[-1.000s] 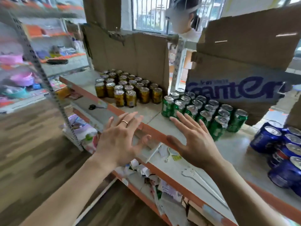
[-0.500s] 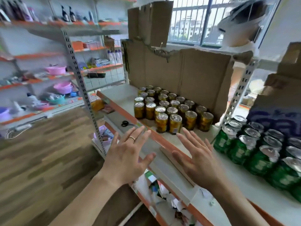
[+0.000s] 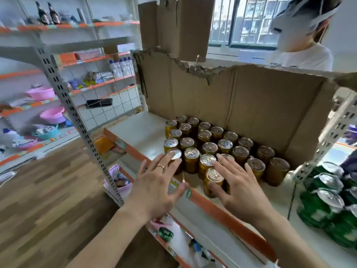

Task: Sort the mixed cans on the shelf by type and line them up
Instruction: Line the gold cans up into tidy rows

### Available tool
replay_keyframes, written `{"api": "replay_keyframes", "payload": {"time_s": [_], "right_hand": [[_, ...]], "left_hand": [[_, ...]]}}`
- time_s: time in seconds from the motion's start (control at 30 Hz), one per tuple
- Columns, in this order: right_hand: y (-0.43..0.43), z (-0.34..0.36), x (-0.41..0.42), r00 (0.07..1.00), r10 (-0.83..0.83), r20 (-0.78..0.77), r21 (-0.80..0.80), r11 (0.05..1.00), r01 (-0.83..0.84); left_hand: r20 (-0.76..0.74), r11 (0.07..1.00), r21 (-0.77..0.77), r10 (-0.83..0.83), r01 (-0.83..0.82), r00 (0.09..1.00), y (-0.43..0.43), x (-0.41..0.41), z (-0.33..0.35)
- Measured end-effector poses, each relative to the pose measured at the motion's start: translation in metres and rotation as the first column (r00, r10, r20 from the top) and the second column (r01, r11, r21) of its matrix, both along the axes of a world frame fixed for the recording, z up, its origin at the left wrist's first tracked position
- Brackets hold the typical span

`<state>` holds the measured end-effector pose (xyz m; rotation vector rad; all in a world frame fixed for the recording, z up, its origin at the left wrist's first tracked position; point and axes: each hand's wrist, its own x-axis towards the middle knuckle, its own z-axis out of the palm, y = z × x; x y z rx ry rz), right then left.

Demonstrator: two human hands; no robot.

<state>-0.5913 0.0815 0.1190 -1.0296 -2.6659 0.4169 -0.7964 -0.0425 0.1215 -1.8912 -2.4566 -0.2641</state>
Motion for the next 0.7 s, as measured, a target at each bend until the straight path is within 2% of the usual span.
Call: {"api": "replay_keyframes", "payload": {"time_s": [0.17, 0.33, 0.43, 0.53, 0.7], "right_hand": [[0.02, -0.016, -0.011, 0.994, -0.097, 0.052, -0.034, 0.995, 0.098], [0.042, -0.029, -0.014, 0.949, -0.291, 0.121, -0.059, 0.952, 0.299], [0.053, -0.032, -0.02, 0.889, -0.44, 0.128, -0.049, 0.892, 0.448], [0.056, -0.032, -0.032, 0.809, -0.573, 0.128, -0.073, 0.808, 0.584], [0.058, -0.034, -0.04, 0.688, -0.716, 0.115, -0.102, 0.681, 0.725]], "left_hand": [[0.043, 0.991, -0.031, -0.125, 0.126, 0.991, 0.05, -0.022, -0.018], [0.086, 0.942, -0.044, -0.329, 0.333, 0.94, 0.123, -0.033, -0.034], [0.111, 0.885, -0.066, -0.452, 0.461, 0.885, 0.165, -0.04, -0.039], [0.069, 0.796, -0.09, -0.594, 0.598, 0.801, 0.2, -0.05, -0.037], [0.062, 0.685, -0.107, -0.718, 0.72, 0.693, 0.245, -0.063, -0.04]]}}
